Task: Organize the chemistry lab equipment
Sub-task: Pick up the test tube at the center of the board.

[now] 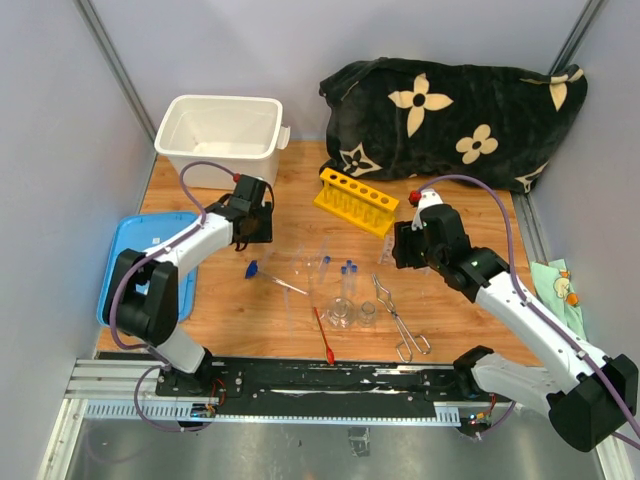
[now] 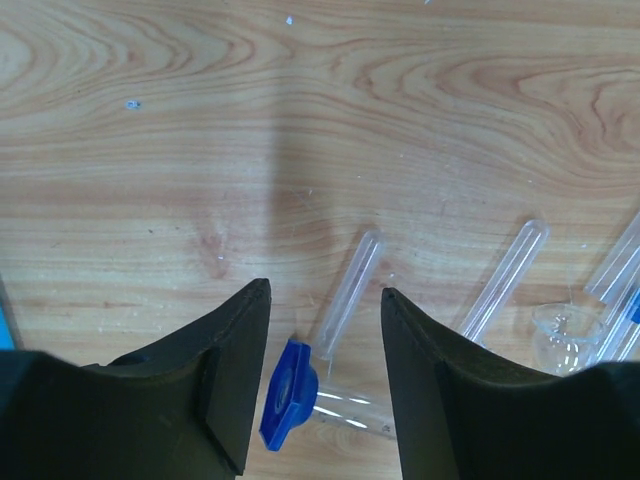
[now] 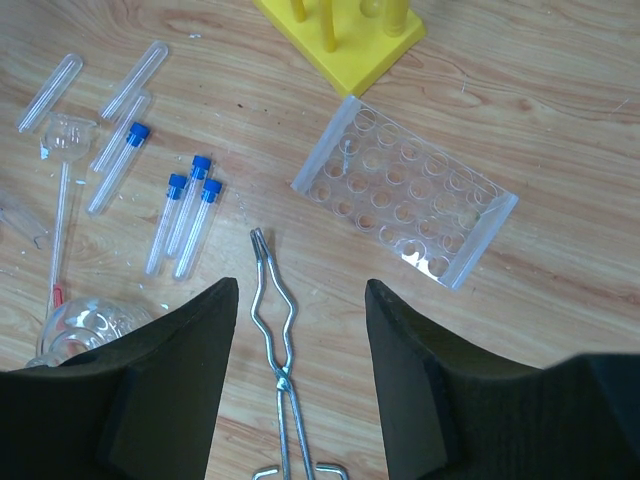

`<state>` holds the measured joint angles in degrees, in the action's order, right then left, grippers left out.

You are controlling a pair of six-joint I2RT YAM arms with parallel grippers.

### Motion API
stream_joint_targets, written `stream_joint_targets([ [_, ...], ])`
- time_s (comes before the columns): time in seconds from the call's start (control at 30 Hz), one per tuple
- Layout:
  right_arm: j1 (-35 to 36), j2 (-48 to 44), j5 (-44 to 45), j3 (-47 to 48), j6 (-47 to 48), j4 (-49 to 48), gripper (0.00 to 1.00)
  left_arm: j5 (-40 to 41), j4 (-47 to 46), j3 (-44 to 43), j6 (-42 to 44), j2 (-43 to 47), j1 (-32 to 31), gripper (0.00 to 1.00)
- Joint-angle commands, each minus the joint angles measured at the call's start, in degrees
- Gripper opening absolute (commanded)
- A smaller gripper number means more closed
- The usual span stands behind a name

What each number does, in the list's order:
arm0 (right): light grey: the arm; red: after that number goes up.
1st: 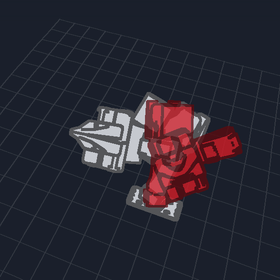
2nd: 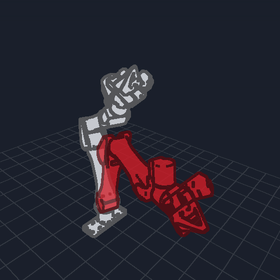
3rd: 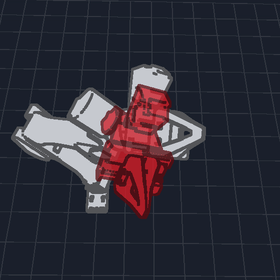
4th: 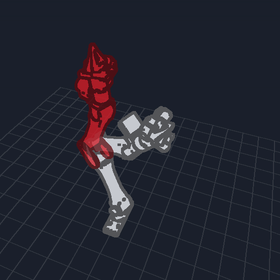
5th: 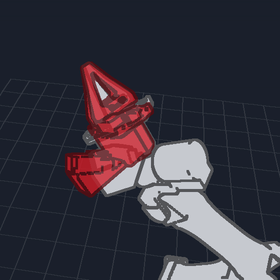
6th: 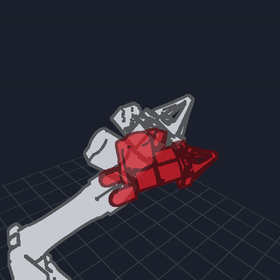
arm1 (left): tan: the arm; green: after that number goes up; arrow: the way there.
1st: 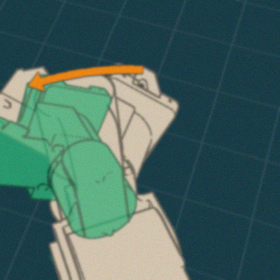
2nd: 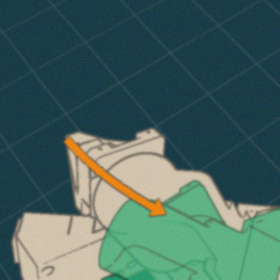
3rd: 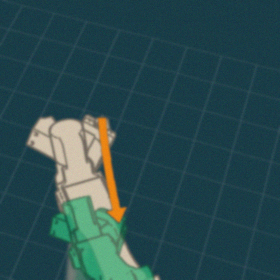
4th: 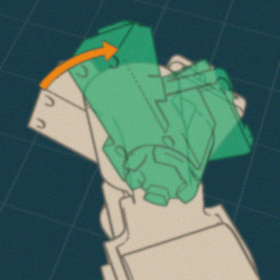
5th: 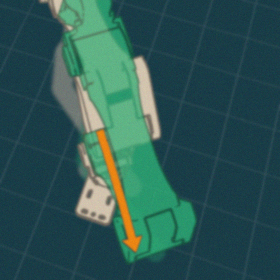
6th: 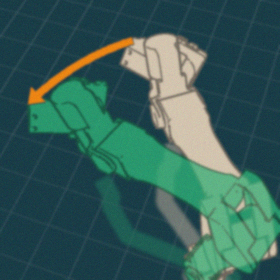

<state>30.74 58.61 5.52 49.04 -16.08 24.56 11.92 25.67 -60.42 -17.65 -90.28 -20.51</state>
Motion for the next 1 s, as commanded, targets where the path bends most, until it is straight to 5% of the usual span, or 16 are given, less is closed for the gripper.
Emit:
stream_joint_targets([
  [0.0, 0.80, -0.05, -0.57, 0.97, 1.10, -1.72, 0.55, 0.74, 0.27, -0.71, 0.56, -1.44, -1.10, 0.51],
  [0.27, 0.75, -0.96, -0.09, -0.18, 1.44, -1.88, 0.55, 0.19, 0.78, -0.79, -0.81, -5.81, -5.93, 0.47],
  [0.67, 0.81, -0.12, -0.60, -0.78, 1.67, -3.40, 0.55, 10.31, 5.69, 4.75, -0.20, -2.16, -6.29, 0.47],
  [0.97, 0.74, -0.29, -0.82, -0.92, 1.75, -3.54, 0.55, 6.98, 5.00, 5.67, 0.97, -2.39, -6.29, 0.44],
])
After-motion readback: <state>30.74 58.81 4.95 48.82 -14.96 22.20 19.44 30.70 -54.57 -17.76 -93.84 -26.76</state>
